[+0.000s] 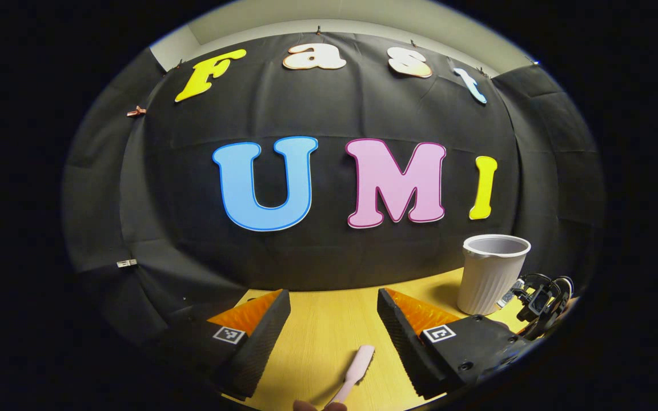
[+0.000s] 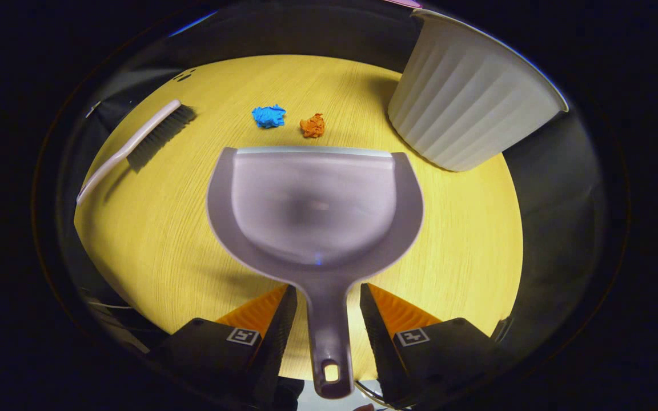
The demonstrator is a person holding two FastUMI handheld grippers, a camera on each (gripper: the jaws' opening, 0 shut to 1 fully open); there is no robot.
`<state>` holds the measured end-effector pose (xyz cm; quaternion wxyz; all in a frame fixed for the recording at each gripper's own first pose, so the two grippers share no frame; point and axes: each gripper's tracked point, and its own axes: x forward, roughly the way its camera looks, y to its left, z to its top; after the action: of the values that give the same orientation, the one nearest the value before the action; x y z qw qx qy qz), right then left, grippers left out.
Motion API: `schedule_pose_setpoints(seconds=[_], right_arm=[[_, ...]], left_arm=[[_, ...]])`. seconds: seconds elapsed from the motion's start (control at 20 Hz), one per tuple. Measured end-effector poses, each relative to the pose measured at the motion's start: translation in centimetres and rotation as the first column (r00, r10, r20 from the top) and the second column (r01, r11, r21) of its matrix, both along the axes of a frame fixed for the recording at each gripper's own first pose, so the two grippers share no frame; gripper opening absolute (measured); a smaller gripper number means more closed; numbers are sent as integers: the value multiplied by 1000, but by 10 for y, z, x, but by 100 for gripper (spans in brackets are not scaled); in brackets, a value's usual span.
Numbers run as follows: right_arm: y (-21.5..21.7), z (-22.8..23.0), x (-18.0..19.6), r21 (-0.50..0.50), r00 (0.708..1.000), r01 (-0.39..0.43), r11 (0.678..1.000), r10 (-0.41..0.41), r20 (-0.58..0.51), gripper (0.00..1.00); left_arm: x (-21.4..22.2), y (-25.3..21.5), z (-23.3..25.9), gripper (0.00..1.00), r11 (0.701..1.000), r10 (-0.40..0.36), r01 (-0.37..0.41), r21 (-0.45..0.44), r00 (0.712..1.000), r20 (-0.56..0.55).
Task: Pick up the small broom and dustpan from the desktop, sweep the trash into the dustpan with the broom, and then empty the trash into the garbage bin.
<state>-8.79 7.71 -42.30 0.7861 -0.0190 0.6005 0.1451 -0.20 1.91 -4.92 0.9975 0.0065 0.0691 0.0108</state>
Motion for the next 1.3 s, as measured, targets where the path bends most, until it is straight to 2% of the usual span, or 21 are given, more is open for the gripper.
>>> schedule_pose_setpoints(seconds=[0.1, 0.15, 0.25, 0.4, 0.45, 0.5, 0.6, 0.7, 0.75, 0.8, 0.9, 0.95, 1.05, 1.15, 1.3], right_arm=[[7, -6, 1, 16, 1000, -4, 1000, 4, -30, 72], [8, -10, 2, 24, 999, -1, 1000, 2, -45, 64], [13, -14, 5, 55, 998, 21, 998, -17, -66, 54], [18, -13, 3, 103, 992, 79, 992, -67, -110, 49], [19, -16, 5, 98, 991, 76, 992, -64, -117, 38], [20, -16, 9, 95, 993, 61, 994, -50, -106, 38], [20, -13, 9, 103, 996, 43, 994, -34, -86, 35], [20, -14, 9, 113, 995, 64, 992, -54, -86, 38], [20, -12, 10, 123, 996, 59, 991, -50, -76, 35], [21, -12, 10, 131, 997, 41, 991, -32, -69, 38], [18, -10, 2, 128, 999, -11, 992, 18, -51, 36], [15, -9, -2, 120, 998, -40, 992, 45, -37, 40], [11, -1, -8, 120, 996, -88, 989, 89, -5, 36], [5, 4, -15, 118, 993, -115, 986, 115, 4, 36], [-2, 4, -20, 111, 992, -121, 986, 122, -2, 36]], left_arm=[[0, 1, -5, 97, 1000, 8, -8, 2, 1000, -13], [1, 2, -9, 97, 1000, 12, -12, 3, 1000, -24], [3, 3, -19, 97, 1000, 19, -19, 3, 999, -49], [4, 5, -33, 97, 1000, 26, -26, 5, 996, -86], [6, 6, -37, 97, 1000, 30, -29, 8, 995, -96], [7, 8, -42, 100, 999, 36, -35, 12, 994, -106], [10, 8, -52, 97, 999, 41, -39, 19, 991, -125], [13, 4, -69, 97, 1000, 15, -12, 18, 986, -168], [15, 1, -83, 97, 1000, -3, 5, 9, 979, -204], [16, -1, -102, 97, 1000, -22, 21, -7, 966, -258], [13, -11, -142, 97, 997, -72, 51, -67, 920, -385], [9, -16, -163, 98, 993, -100, 59, -105, 888, -449], [6, -23, -204, 97, 984, -150, 65, -168, 816, -559], [-3, -28, -239, 96, 975, -193, 68, -211, 728, -658], [-9, -33, -287, 90, 971, -219, 58, -231, 596, -773]])
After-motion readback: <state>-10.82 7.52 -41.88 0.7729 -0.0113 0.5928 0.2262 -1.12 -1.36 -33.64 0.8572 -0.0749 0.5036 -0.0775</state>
